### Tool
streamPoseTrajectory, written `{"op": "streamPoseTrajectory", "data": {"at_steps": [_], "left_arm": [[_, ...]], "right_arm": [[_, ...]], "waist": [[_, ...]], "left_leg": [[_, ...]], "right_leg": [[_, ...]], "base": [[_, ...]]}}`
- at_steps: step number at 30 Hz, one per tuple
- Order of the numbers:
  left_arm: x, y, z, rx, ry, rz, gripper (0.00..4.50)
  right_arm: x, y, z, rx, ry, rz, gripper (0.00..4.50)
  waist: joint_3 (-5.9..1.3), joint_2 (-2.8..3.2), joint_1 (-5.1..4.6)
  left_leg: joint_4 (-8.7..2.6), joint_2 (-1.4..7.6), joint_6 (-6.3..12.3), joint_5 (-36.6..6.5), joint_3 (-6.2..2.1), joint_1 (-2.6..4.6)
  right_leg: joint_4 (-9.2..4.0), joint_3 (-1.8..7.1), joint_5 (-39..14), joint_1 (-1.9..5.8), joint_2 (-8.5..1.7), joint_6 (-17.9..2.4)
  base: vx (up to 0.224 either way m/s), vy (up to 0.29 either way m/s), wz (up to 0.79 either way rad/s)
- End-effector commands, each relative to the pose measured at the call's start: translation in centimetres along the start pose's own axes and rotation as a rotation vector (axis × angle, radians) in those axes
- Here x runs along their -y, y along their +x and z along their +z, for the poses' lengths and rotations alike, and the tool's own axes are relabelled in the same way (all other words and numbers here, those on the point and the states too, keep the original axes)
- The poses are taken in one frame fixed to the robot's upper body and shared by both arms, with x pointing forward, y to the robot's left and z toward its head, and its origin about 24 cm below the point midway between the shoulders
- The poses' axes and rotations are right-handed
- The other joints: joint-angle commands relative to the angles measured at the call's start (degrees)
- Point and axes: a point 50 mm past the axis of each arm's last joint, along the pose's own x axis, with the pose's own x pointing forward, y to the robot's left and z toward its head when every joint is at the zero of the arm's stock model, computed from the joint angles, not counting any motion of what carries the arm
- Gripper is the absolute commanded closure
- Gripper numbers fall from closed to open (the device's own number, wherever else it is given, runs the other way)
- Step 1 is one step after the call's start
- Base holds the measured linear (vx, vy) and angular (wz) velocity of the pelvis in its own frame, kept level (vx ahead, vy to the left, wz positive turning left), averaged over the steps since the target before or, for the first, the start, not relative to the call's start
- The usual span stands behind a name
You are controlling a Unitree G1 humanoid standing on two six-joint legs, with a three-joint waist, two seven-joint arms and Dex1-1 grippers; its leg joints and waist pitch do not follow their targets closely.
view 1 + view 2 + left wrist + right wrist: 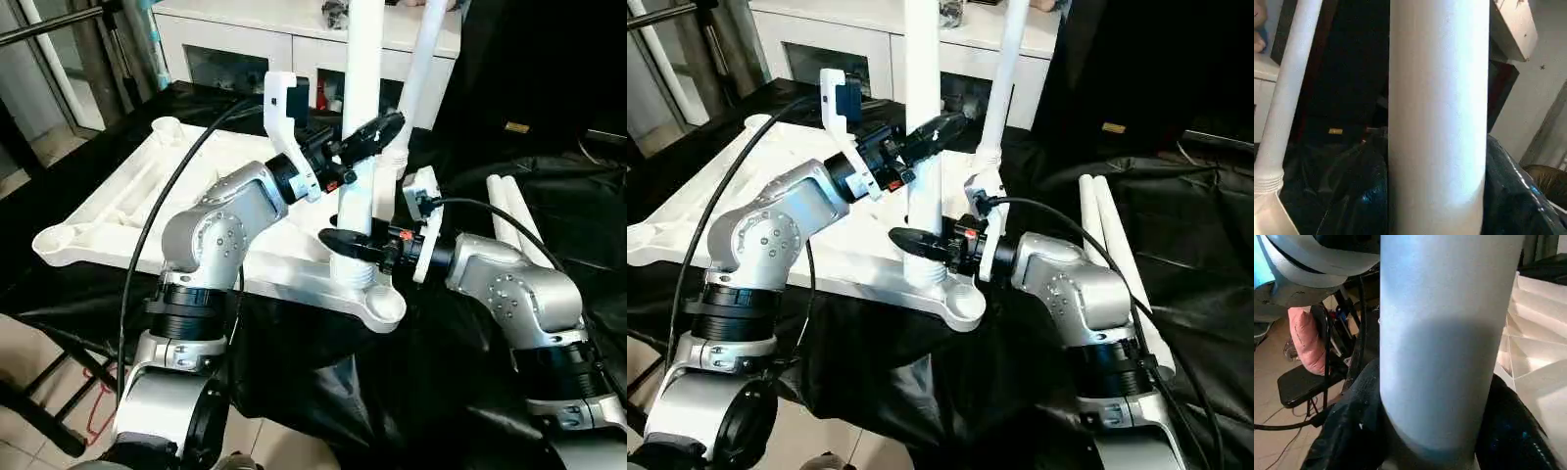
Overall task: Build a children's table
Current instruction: Pick table leg
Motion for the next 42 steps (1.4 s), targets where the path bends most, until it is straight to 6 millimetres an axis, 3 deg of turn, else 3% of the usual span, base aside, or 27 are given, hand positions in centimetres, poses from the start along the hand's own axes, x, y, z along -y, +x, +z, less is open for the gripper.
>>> {"op": "streamPoseTrajectory", "data": {"at_steps": [1,6,7,8,9,12,17,27,29,42], "left_arm": [[0.6,0.3,-0.2,-0.027,0.038,-0.037,2.65],[1.3,0.4,-0.4,-0.056,0.086,-0.100,2.66],[1.3,0.4,-0.5,-0.058,0.083,-0.104,2.66],[1.4,0.4,-0.5,-0.062,0.079,-0.111,2.66],[1.4,0.4,-0.5,-0.066,0.087,-0.122,2.66],[1.5,0.4,-0.5,-0.065,0.086,-0.128,2.66],[1.5,0.3,-0.5,-0.062,0.086,-0.138,2.66],[1.8,0.0,-0.7,-0.082,0.078,-0.182,2.66],[1.8,0.0,-0.7,-0.083,0.077,-0.183,2.66],[2.2,0.0,-1.1,-0.113,0.074,-0.228,2.66]], "right_arm": [[0.1,0.3,0.9,-0.010,-0.018,0.012,1.85],[0.5,0.0,1.2,-0.029,-0.015,0.015,1.44],[0.6,-0.1,1.1,-0.039,-0.012,0.025,1.44],[0.6,-0.2,1.0,-0.054,-0.012,0.034,1.44],[0.7,-0.3,0.9,-0.075,-0.012,0.037,1.44],[0.8,-0.5,0.6,-0.123,-0.010,0.040,1.44],[0.9,-0.4,0.5,-0.137,-0.004,0.046,1.44],[1.0,-0.3,0.5,-0.131,0.010,0.052,1.44],[1.0,-0.3,0.5,-0.131,0.010,0.052,1.77],[0.6,-0.2,0.2,-0.124,0.015,0.081,2.52]], "waist": [[-4.20,-0.16,-0.31],[-4.21,-0.19,-0.30],[-4.23,-0.56,-0.32],[-4.25,-0.42,-0.24],[-4.28,-0.83,-0.27],[-4.24,-0.63,-0.25],[-4.15,-0.89,-0.23],[-4.22,-0.80,-0.21],[-4.21,-0.78,-0.22],[-4.25,-0.53,-0.26]], "left_leg": [[-3.19,0.83,1.21,-4.9,-0.08,-0.07],[-3.20,0.94,1.05,-4.9,-0.01,0.05],[-3.19,0.94,1.20,-4.8,0.03,0.02],[-3.14,0.93,1.36,-4.1,0.00,-0.09],[-3.10,0.89,1.62,-3.6,0.05,-0.14],[-3.03,0.83,1.93,-3.5,0.07,-0.16],[-3.05,0.85,1.77,-4.1,0.11,-0.20],[-3.05,0.92,1.93,-3.5,0.09,-0.14],[-3.05,0.94,1.86,-3.7,0.10,-0.12],[-3.05,0.93,1.64,-3.8,0.05,-0.11]], "right_leg": [[-4.21,2.69,-7.5,3.84,-3.93,-9.0],[-4.17,2.79,-8.0,3.76,-4.05,-8.9],[-4.15,2.79,-7.5,3.85,-3.98,-9.0],[-3.93,2.82,-6.2,3.92,-3.99,-9.3],[-3.90,2.80,-5.4,4.02,-3.95,-9.4],[-3.90,2.79,-5.7,3.96,-4.02,-9.5],[-4.25,2.78,-9.5,3.91,-4.16,-8.6],[-3.96,2.77,-7.4,3.82,-4.06,-9.2],[-4.02,2.78,-7.8,3.80,-4.10,-9.1],[-3.95,2.76,-6.9,3.83,-4.04,-9.5]], "base": [[0.000,0.000,0.00],[0.000,0.000,0.00],[0.000,0.000,0.00],[0.000,0.000,0.00],[0.000,0.000,0.00],[0.000,0.000,0.00],[0.000,0.000,0.00],[0.000,0.000,0.00],[0.000,0.000,0.00],[0.000,0.000,0.00]]}}
